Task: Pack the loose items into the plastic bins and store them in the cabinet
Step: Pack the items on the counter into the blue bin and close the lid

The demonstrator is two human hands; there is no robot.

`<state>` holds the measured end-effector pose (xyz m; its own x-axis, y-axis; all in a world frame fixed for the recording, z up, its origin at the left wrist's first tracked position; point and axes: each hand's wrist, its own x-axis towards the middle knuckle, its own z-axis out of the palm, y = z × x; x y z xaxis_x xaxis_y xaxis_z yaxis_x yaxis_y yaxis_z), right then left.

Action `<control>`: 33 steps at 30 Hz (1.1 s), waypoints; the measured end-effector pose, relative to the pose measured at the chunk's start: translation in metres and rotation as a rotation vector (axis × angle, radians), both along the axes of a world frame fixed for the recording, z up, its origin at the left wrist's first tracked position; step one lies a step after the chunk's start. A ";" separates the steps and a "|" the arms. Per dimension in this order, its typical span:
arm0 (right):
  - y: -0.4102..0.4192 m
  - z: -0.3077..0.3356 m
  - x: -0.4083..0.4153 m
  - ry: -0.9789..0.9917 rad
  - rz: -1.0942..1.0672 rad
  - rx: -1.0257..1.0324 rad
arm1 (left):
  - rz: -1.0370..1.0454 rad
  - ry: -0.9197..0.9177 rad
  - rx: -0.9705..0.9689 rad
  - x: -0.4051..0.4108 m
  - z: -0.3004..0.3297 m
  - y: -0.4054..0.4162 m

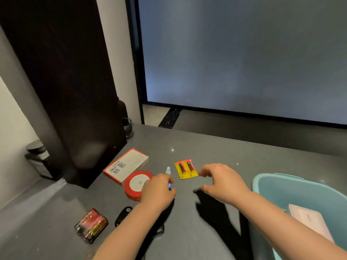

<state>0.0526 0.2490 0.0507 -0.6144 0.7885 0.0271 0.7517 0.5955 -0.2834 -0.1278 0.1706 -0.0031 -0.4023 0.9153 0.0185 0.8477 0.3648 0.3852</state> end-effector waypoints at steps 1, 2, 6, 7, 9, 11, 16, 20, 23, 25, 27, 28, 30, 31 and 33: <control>0.006 -0.005 -0.012 -0.016 -0.028 -0.023 | 0.008 0.039 -0.011 -0.009 -0.004 0.004; 0.014 -0.010 -0.024 -0.026 -0.067 -0.047 | 0.011 0.082 -0.023 -0.017 -0.008 0.009; 0.044 -0.035 -0.069 -0.049 -0.217 -0.098 | -0.018 0.179 -0.051 -0.036 -0.023 0.032; 0.050 -0.043 -0.078 -0.050 -0.241 -0.104 | -0.025 0.188 -0.047 -0.038 -0.027 0.038; 0.059 -0.059 -0.093 -0.042 -0.277 -0.108 | -0.028 0.208 -0.018 -0.041 -0.034 0.049; 0.063 -0.074 -0.103 -0.033 -0.305 -0.107 | -0.028 0.217 0.004 -0.043 -0.041 0.057; 0.071 -0.091 -0.113 -0.008 -0.364 -0.073 | -0.006 0.210 0.018 -0.045 -0.051 0.071; 0.075 -0.094 -0.114 -0.002 -0.379 -0.065 | 0.008 0.117 0.063 -0.040 -0.054 0.074; 0.071 -0.090 -0.108 0.001 -0.369 -0.079 | -0.005 0.063 0.081 -0.037 -0.051 0.069; 0.067 -0.076 -0.096 0.022 -0.357 -0.059 | -0.013 0.013 0.109 -0.036 -0.041 0.065; 0.063 -0.050 -0.078 0.061 -0.344 -0.007 | -0.028 -0.042 0.157 -0.032 -0.023 0.060; 0.060 -0.033 -0.064 0.082 -0.342 0.022 | -0.040 -0.063 0.188 -0.026 -0.011 0.057; 0.052 0.002 -0.029 0.122 -0.358 0.075 | -0.075 -0.082 0.271 -0.007 0.017 0.050; 0.047 0.020 -0.007 0.139 -0.379 0.096 | -0.099 -0.090 0.318 0.007 0.031 0.047; 0.036 0.050 0.042 0.151 -0.435 0.132 | -0.151 -0.138 0.401 0.039 0.058 0.039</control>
